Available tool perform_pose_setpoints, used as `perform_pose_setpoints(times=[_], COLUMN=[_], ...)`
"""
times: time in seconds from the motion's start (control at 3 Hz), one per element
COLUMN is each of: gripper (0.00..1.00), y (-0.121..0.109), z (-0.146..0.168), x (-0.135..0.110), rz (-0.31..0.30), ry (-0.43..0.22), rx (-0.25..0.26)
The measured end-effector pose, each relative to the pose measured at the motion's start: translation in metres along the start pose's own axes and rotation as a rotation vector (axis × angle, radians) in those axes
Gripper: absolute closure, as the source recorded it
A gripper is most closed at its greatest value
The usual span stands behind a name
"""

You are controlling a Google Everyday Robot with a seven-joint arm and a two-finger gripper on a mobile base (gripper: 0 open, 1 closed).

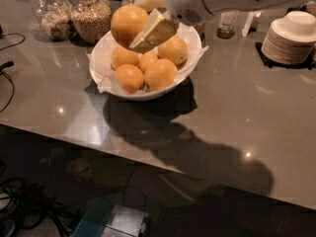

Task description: Pick orange from white bowl

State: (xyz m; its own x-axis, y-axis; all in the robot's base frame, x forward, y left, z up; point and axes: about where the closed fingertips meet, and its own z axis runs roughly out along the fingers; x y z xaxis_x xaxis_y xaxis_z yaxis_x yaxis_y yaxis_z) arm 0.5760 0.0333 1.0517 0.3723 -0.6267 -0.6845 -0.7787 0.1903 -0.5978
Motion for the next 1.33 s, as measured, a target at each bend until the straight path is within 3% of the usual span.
perform_pose_setpoints(times=[0.67,1.0,1.33], gripper=[1.00,1.00,1.00], y=[0.057,0.059,0.059], z=[-0.014,-0.032,-0.032], x=[-0.038,-0.057,-0.057], rz=[0.041,0.076,0.076], ry=[-0.215,-0.261,-0.261], rx=[0.090,0.119,0.119])
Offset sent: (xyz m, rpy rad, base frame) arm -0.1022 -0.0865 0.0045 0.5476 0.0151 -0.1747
